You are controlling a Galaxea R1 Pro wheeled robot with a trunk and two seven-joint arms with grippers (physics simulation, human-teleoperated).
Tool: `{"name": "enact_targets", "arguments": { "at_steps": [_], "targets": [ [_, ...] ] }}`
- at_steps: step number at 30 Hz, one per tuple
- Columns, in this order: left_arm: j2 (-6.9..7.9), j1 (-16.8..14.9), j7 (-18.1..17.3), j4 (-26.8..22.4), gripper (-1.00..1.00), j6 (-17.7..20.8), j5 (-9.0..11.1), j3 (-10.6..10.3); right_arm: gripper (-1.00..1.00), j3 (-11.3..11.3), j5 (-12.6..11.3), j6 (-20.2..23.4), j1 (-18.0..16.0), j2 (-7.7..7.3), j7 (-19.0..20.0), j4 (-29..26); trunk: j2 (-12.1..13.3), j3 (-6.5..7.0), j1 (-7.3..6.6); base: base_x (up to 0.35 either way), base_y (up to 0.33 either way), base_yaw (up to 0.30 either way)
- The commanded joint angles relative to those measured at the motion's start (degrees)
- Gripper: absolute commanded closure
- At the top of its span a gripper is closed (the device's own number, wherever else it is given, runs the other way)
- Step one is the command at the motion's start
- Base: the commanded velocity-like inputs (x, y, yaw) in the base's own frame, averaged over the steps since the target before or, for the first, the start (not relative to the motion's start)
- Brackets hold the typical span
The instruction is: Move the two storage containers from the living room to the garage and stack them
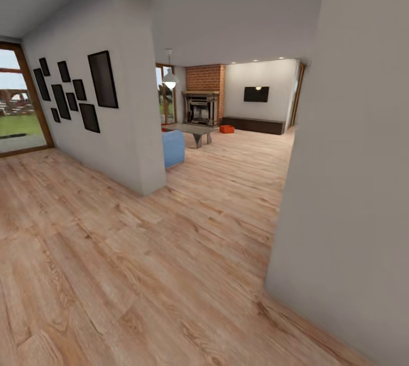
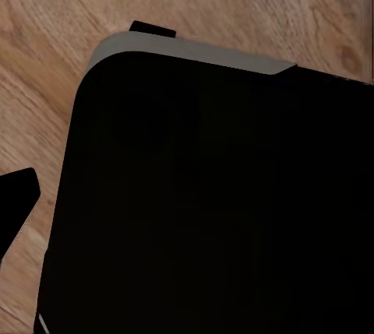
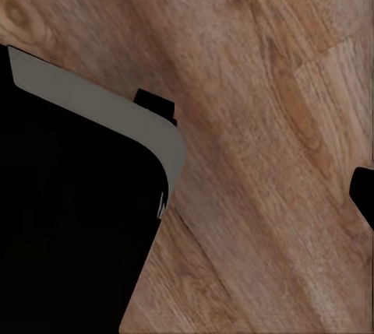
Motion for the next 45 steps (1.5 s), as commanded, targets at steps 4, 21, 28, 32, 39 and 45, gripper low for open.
{"name": "enact_targets", "arguments": {
  "at_steps": [4, 21, 28, 32, 39, 45],
  "targets": [
    [-0.02, 0.0, 0.0, 0.0, -1.0, -0.1, 0.2, 0.1, -1.0, 0.1, 0.6, -0.2, -0.1, 0.22, -0.1, 0.2, 0.0, -0.05, 0.03, 0.325, 0.0, 0.001],
    [-0.02, 0.0, 0.0, 0.0, -1.0, -0.1, 0.2, 0.1, -1.0, -0.1, 0.5, -0.3, -0.1, 0.18, 0.0, 0.2, 0.0, -0.05, 0.03, 0.325, 0.0, 0.202],
    [-0.02, 0.0, 0.0, 0.0, -1.0, -0.1, 0.2, 0.1, -1.0, -0.1, 0.5, -0.3, -0.1, 0.08, 0.1, 0.2, 0.0, -0.05, 0.03, 0.325, 0.0, 0.144],
    [-0.02, 0.0, 0.0, 0.0, -1.0, -0.2, 0.2, 0.2, -1.0, -0.1, 0.5, -0.3, -0.1, 0.2, 0.1, 0.2, 0.0, -0.05, 0.03, 0.325, 0.0, 0.022],
    [-0.04, 0.0, 0.0, 0.0, -1.0, -0.2, 0.2, 0.2, -1.0, -0.1, 0.5, -0.3, -0.1, 0.03, 0.1, 0.2, 0.0, -0.05, 0.03, 0.325, 0.0, 0.003],
    [-0.02, 0.0, 0.0, 0.0, -1.0, -0.2, 0.2, 0.2, -1.0, 0.0, 0.5, -0.3, -0.1, -0.15, 0.1, 0.2, 0.0, -0.05, 0.03, 0.325, 0.0, 0.0]
  ]
}}
